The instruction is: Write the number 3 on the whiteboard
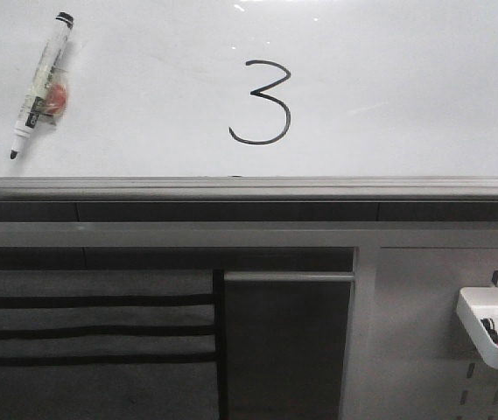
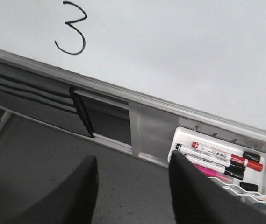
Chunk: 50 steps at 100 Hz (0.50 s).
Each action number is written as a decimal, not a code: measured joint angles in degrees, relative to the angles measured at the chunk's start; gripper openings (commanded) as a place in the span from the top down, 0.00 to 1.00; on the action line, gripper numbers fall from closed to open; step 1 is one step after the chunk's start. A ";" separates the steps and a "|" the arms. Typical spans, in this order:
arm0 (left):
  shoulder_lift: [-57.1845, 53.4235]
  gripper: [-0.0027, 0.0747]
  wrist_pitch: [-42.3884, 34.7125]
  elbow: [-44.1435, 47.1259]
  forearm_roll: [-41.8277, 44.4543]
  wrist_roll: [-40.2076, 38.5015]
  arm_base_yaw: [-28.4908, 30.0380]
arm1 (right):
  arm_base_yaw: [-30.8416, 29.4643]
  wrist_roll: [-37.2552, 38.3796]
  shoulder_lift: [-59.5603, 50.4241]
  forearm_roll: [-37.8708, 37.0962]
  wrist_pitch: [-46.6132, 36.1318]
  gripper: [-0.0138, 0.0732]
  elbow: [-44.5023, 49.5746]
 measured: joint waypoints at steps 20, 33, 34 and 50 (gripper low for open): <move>-12.72 0.83 0.98 4.69 4.33 -5.02 0.29 | -0.10 2.84 -10.45 0.00 -6.93 0.50 10.79; -20.12 0.96 -0.35 10.29 4.73 -6.68 0.29 | -0.10 3.21 -17.04 -0.09 -11.17 0.61 16.87; -20.46 0.97 -0.75 11.02 4.73 -6.83 0.29 | -0.10 3.20 -17.34 -0.09 -11.38 0.63 17.14; -27.04 0.99 -8.78 19.52 4.73 -11.84 0.29 | -0.10 3.20 -23.10 -0.09 -15.68 0.84 22.48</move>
